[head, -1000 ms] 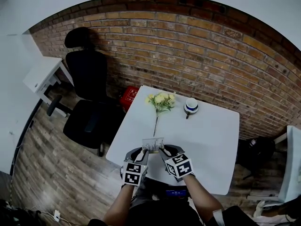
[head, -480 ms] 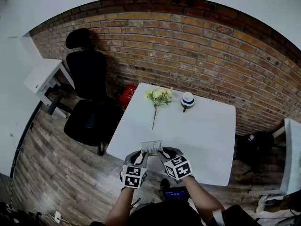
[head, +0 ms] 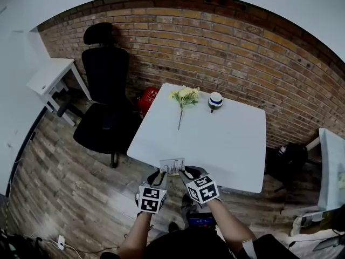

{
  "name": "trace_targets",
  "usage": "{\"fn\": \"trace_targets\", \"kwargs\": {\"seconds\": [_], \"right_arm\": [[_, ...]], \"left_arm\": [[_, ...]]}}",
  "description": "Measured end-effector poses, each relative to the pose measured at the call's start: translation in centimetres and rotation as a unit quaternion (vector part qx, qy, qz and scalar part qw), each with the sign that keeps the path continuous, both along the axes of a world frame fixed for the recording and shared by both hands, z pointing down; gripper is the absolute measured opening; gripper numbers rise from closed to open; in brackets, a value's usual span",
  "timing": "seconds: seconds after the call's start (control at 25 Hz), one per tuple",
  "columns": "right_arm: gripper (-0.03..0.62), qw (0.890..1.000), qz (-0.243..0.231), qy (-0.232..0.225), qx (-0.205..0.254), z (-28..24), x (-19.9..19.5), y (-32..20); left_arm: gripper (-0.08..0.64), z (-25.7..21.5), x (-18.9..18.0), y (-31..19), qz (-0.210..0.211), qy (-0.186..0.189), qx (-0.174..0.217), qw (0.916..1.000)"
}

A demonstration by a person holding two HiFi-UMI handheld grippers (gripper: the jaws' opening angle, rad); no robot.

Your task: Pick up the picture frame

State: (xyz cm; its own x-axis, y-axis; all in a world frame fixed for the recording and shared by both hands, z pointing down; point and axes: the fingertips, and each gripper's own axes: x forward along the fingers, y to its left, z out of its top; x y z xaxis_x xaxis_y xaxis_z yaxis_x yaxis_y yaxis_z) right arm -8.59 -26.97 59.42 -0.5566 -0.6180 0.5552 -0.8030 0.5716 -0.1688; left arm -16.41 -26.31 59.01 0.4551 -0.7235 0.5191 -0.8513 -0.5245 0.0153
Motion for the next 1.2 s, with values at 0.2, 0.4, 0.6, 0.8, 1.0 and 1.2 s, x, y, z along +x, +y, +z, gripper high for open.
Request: {"fn": "trace_targets", "kwargs": {"seconds": [0.2,0.4,0.6,0.8,1.0,1.2], "right_arm": [[0.1,1.0,0.019,0.009,-0.005,0.3,0.2,4.8],[0.098,0.999,0.034,0.018,-0.013,0.8,1.4,9.1],[0.098,0.999,0.036,0.021,-0.016,0.7,2.2,11.1],[0.097,0.999,0.031,0.016,-0.019,0.6,2.8,11.7],[0.097,0.999,0.026,0.013,-0.02,0.6,4.4,11.9],[0.095,1.0,0.017,0.008,-0.014,0.3,5.5,11.7]], "left_arm": [[0.107,0.4,0.1,4.5,0.016,0.008,-0.002,0.9998],[0.107,1.2,1.3,8.5,0.032,0.017,-0.012,0.9993],[0.107,1.1,2.1,10.6,0.032,0.021,-0.013,0.9992],[0.107,0.9,2.8,11.3,0.025,0.015,-0.016,0.9994],[0.107,0.7,4.3,11.6,0.019,0.006,-0.015,0.9997],[0.106,0.4,5.4,11.6,0.011,-0.001,-0.012,0.9999]]}}
